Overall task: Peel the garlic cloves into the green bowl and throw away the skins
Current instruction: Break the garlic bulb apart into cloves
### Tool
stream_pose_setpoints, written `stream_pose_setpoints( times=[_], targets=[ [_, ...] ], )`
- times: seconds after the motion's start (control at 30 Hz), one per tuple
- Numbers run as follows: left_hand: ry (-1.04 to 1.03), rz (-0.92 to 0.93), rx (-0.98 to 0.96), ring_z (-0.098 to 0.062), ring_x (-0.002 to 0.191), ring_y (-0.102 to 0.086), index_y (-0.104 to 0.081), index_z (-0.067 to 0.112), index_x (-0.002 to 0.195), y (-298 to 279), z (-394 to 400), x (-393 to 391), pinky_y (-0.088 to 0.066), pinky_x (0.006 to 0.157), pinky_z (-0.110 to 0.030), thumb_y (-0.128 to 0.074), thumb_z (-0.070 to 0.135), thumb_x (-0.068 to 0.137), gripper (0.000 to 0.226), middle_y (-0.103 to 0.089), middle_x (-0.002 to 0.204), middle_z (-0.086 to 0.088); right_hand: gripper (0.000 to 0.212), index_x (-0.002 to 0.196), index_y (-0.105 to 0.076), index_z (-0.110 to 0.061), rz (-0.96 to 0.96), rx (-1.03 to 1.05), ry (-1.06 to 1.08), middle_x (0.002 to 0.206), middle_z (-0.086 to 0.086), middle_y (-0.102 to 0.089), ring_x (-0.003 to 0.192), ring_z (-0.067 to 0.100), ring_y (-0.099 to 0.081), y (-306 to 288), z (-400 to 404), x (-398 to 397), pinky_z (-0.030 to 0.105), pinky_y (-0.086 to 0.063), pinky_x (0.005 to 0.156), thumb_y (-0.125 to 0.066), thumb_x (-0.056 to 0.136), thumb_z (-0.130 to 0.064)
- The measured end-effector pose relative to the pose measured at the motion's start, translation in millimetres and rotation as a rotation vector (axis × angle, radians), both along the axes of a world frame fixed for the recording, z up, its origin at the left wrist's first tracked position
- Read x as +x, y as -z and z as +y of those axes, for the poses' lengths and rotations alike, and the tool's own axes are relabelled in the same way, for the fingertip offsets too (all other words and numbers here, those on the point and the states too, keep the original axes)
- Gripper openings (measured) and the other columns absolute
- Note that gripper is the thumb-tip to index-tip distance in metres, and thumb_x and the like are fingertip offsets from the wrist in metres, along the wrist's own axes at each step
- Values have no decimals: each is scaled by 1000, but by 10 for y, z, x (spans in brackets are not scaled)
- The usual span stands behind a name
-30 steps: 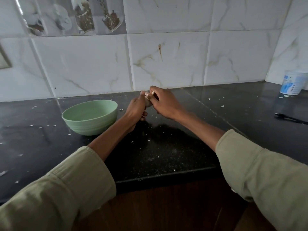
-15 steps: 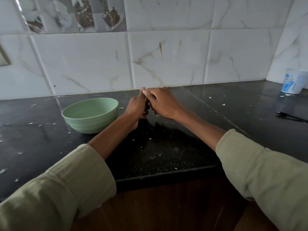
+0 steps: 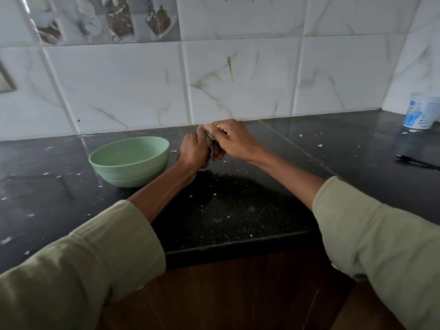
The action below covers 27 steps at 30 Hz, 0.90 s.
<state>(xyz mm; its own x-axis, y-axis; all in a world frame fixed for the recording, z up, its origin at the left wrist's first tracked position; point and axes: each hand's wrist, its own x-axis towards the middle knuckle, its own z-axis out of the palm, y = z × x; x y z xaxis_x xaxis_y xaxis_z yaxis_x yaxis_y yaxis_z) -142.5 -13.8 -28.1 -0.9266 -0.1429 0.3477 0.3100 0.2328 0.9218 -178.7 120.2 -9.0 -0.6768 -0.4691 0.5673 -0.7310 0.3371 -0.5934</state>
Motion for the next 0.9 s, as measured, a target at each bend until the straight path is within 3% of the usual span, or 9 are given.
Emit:
stream_pose_setpoints(
  times=[0.13,0.33,0.47,0.5,0.6,0.67,0.83,0.9],
  targets=[
    [-30,2,-28,-12,38,-37,-58,-2,67,29,-12,-13,-26,42,-21,-23,33,114,69,-54,60,-21,42,85,-69,1,-115,-60,-57,70,18,-72,62,28,-75,12,10,-14,36,-62,60,-49,110,-26],
    [-18,-7,-5,-12,37,-34,-54,0,62,28,5,-17,-24,43,-19,-21,32,115,70,-46,45,-5,40,83,-72,-6,-230,-125,-124,75,24,-72,67,34,-74,35,34,-24,34,-59,63,-50,109,-27],
    [35,-19,67,-10,38,-30,-53,5,59,-5,18,29,-21,42,-18,-20,27,113,67,-47,44,-1,48,89,-59,17,-296,-180,-170,83,37,-66,66,30,-70,7,81,-33,30,-59,64,-45,112,-23],
    [52,-29,97,-11,39,-29,-53,5,60,-18,18,38,-20,42,-18,-19,27,113,67,-48,46,-2,47,86,-55,15,-312,-209,-195,83,40,-64,67,28,-69,-5,89,-25,29,-58,64,-44,112,-23],
    [86,-52,126,-11,40,-29,-55,4,64,-35,46,48,-21,42,-19,-17,31,113,67,-50,49,-4,40,77,-49,-6,-320,-220,-202,74,28,-62,68,29,-67,-30,102,-8,28,-56,63,-43,112,-26],
    [103,-79,152,-10,40,-30,-55,3,68,-30,57,51,-22,40,-19,-15,33,114,68,-48,48,-1,42,74,-46,-10,-310,-193,-180,72,21,-64,69,31,-67,-46,111,-16,28,-55,63,-42,112,-26],
    [74,-91,154,-9,42,-27,-52,7,69,-45,63,34,-22,40,-20,-19,38,115,65,-41,46,5,47,79,-59,5,-140,-80,-54,64,17,-68,60,28,-72,-34,117,-43,27,-54,59,-48,110,-28],
    [49,-127,182,-10,46,-27,-50,12,71,-41,62,10,-22,42,-21,-23,45,114,60,-37,53,3,48,82,-66,3,-53,-32,-17,59,12,-69,56,25,-71,6,106,-53,25,-51,62,-51,109,-33]
  ],
)
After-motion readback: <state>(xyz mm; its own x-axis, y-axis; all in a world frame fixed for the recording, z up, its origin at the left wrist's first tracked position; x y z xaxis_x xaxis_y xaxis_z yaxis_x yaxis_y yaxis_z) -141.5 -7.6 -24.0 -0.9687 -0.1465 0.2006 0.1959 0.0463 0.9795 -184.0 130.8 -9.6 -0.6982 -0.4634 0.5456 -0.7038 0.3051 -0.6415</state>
